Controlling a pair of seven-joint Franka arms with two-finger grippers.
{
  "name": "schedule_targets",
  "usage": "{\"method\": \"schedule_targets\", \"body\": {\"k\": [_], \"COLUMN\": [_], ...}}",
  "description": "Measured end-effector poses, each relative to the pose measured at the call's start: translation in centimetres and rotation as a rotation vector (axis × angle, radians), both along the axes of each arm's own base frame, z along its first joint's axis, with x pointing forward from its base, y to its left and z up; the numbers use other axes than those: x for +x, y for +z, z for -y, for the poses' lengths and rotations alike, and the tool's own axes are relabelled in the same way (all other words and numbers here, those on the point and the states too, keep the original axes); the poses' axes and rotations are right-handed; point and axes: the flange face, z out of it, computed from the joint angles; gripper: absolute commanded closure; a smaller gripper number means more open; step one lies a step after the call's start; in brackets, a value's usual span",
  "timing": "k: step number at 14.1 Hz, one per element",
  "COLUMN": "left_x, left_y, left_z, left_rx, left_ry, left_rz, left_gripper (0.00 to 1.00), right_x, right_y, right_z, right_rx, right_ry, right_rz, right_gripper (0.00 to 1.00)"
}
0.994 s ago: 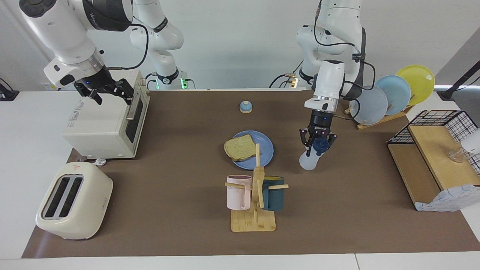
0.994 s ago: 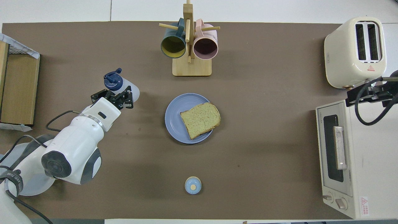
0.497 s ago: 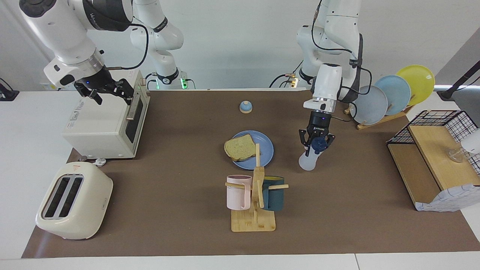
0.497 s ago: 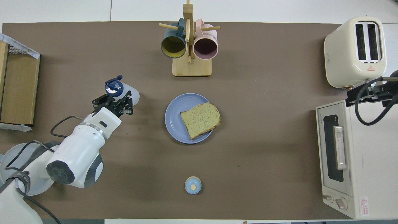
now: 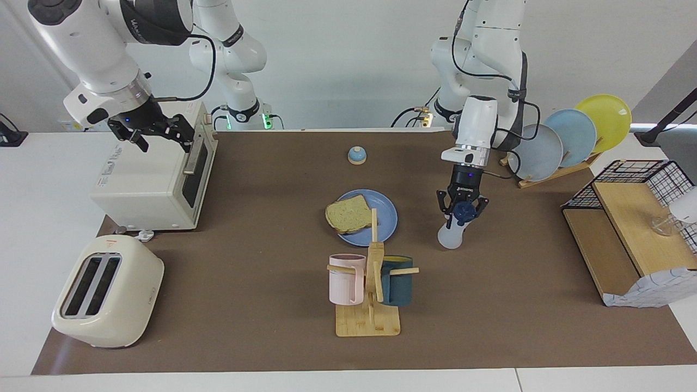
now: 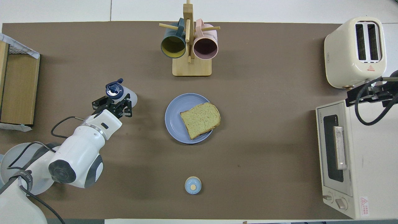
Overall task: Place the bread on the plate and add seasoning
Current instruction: 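Lower the bottle onto the table and open the left gripper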
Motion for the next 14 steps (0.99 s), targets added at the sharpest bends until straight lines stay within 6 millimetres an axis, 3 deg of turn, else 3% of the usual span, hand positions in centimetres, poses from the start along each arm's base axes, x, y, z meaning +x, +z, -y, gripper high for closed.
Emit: {"method": "schedule_targets", "body": {"k": [5, 7, 8, 9, 14], "left_x": [-0.02, -0.02, -0.01, -0.01, -0.01], "left_y": [-0.65, -0.64, -0.63, -0.63, -0.59], "left_z": [0.00, 0.00, 0.00, 0.00, 0.00], "left_rx": [0.006, 0.006, 0.006, 0.007, 0.007], "left_ry": [-0.001, -0.001, -0.002, -0.002, -0.004], "left_rz": [-0.008, -0.008, -0.007, -0.007, -0.004], "left_gripper": [1.00, 0.50, 0.04, 0.00, 0.00], "right_x": [0.00, 0.00, 0.00, 0.00, 0.00], "right_y": [0.00, 0.00, 0.00, 0.00, 0.00], "right_z": [0.00, 0.00, 0.00, 0.00, 0.00], "right_rx": [0.000, 0.000, 0.000, 0.000, 0.000], "right_ry": [0.000, 0.000, 0.000, 0.000, 0.000], "right_rz": [0.000, 0.000, 0.000, 0.000, 0.000], "right_gripper": [0.00, 0.00, 0.00, 0.00, 0.00]}}
